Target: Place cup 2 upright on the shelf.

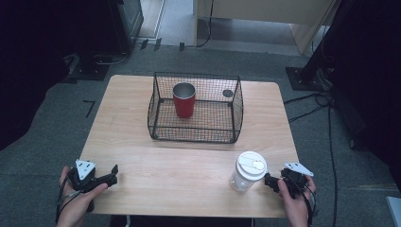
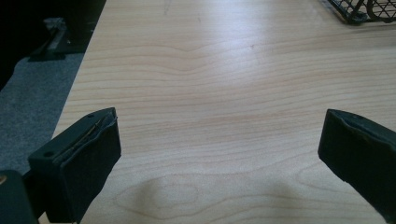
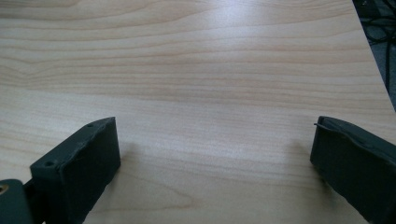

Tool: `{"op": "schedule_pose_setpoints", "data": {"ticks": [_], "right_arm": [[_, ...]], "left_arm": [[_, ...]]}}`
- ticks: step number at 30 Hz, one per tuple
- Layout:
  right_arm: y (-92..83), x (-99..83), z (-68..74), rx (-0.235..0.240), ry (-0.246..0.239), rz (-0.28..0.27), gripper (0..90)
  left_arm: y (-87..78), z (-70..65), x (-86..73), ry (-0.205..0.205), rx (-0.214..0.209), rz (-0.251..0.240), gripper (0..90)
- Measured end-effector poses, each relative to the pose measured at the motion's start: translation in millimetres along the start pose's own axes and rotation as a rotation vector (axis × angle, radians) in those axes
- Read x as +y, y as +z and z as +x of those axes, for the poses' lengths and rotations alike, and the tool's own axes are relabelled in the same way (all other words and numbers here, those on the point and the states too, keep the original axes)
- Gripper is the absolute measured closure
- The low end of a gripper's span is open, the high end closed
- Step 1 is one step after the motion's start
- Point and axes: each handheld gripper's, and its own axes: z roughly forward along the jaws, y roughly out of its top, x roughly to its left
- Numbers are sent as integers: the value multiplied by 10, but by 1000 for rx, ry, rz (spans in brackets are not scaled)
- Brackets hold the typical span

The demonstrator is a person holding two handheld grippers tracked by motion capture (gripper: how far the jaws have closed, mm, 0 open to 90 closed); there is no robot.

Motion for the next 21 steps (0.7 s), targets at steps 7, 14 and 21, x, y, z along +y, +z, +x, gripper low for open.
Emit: {"op": "schedule_pose_setpoints", "data": {"ticks": [7, 14, 21], "right_arm": [[-89, -23, 34, 61, -30, 19, 14], [-410, 9, 170, 113, -100, -34, 14], [-651, 39, 210, 153, -135, -39, 14]], "left_arm": [[55, 2, 18, 14, -40, 78, 0], [117, 15, 23, 30, -65, 182, 0], [134, 4, 33, 33, -54, 186, 0]]}}
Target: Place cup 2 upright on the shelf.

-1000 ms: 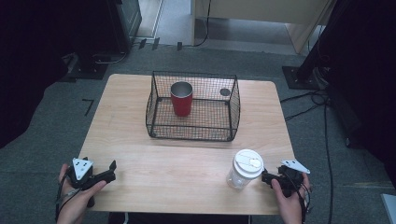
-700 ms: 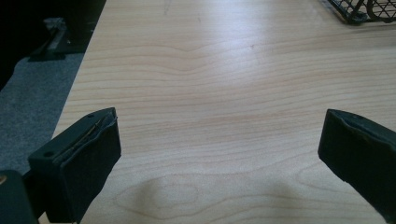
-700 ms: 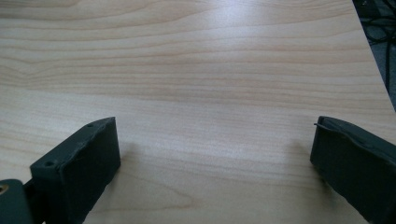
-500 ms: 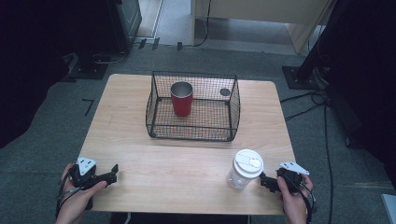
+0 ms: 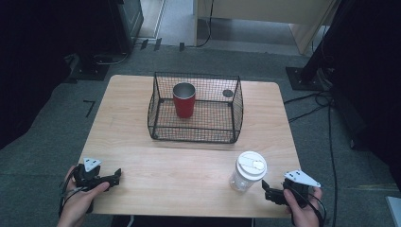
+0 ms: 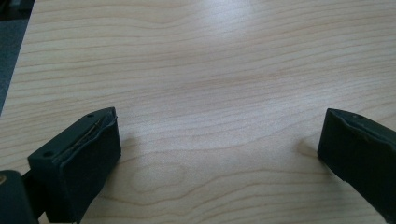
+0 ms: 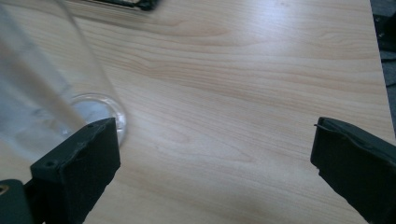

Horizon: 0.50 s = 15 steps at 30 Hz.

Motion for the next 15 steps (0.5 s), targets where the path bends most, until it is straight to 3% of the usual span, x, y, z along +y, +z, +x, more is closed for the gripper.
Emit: {"op": "schedule_pose_setpoints", "data": {"ticks": [4, 15], "right_arm": [[-133, 31, 117, 68, -65, -14, 14], [-291, 141, 399, 165, -127, -60, 14]], "left_arm": [[2, -5, 0, 8, -8, -2, 0], [19, -3, 19, 6, -6, -1, 0]]}}
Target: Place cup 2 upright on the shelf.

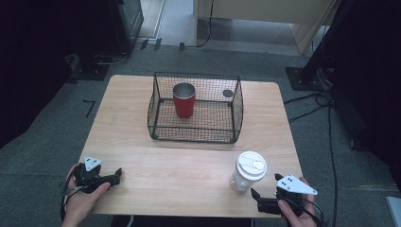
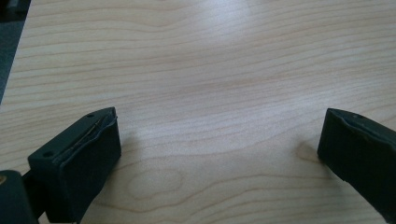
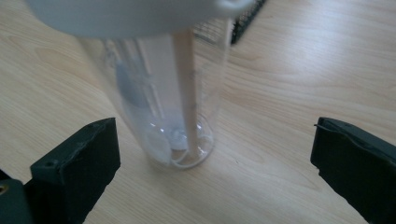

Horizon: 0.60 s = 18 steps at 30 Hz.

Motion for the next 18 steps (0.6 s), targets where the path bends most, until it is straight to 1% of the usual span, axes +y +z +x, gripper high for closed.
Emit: {"op": "schedule_pose_setpoints", "data": {"ticks": [1, 2, 3, 6, 8, 13, 15, 18], "right_arm": [[0, 0, 0, 0, 0, 0, 14], [-8, 42, 44, 20, -1, -10, 14], [-8, 42, 44, 20, -1, -10, 14], [3, 105, 91, 41, 12, -31, 14], [30, 142, 119, 39, 16, -37, 14], [117, 220, 214, 26, 6, -43, 14], [181, 249, 243, 10, 25, -65, 14], [224, 268, 252, 6, 38, -80, 14]], "left_arm": [[5, -1, 3, -2, 1, -3, 0], [6, 0, 5, -1, 1, -1, 0], [6, 0, 5, -1, 2, -1, 0], [6, 0, 5, -1, 2, -1, 0], [6, -2, 5, -3, 1, -1, 0], [13, 1, 11, -1, 0, -3, 0], [13, -1, 11, -2, 0, -3, 0], [13, 1, 12, 0, 0, -3, 0]]}}
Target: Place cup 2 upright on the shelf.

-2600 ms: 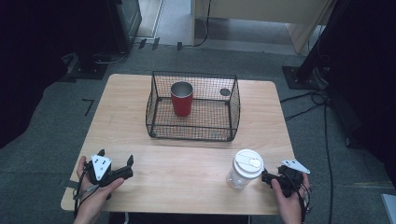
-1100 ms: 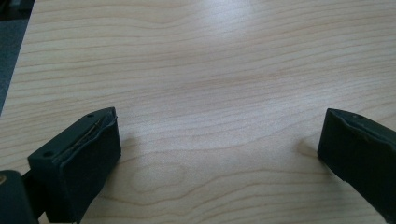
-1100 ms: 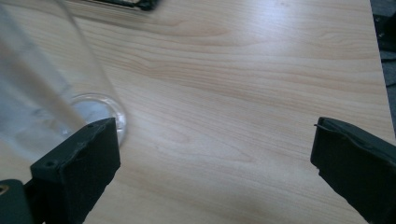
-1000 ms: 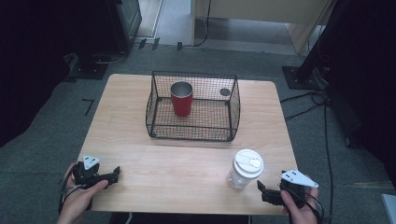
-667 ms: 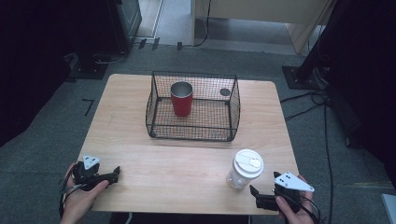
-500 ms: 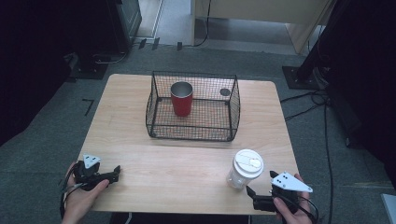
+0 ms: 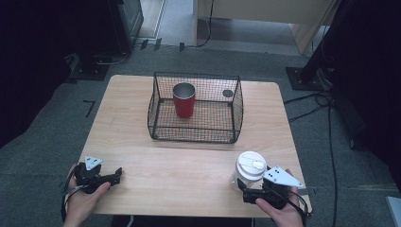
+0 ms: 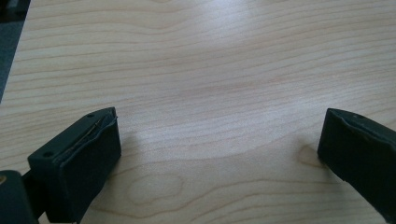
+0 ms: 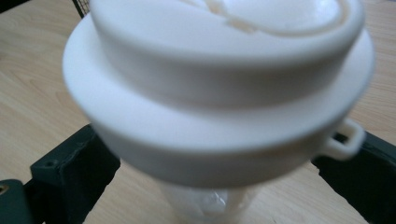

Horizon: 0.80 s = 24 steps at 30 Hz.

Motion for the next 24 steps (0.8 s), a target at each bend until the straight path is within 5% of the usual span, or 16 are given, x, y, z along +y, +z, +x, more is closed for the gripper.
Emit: {"op": "schedule_pose_setpoints", "data": {"ticks": [24], "right_arm": [[200, 124, 115, -34, 9, -104, 69]], "left_arm": [[7, 1, 9, -3, 1, 3, 0]]}}
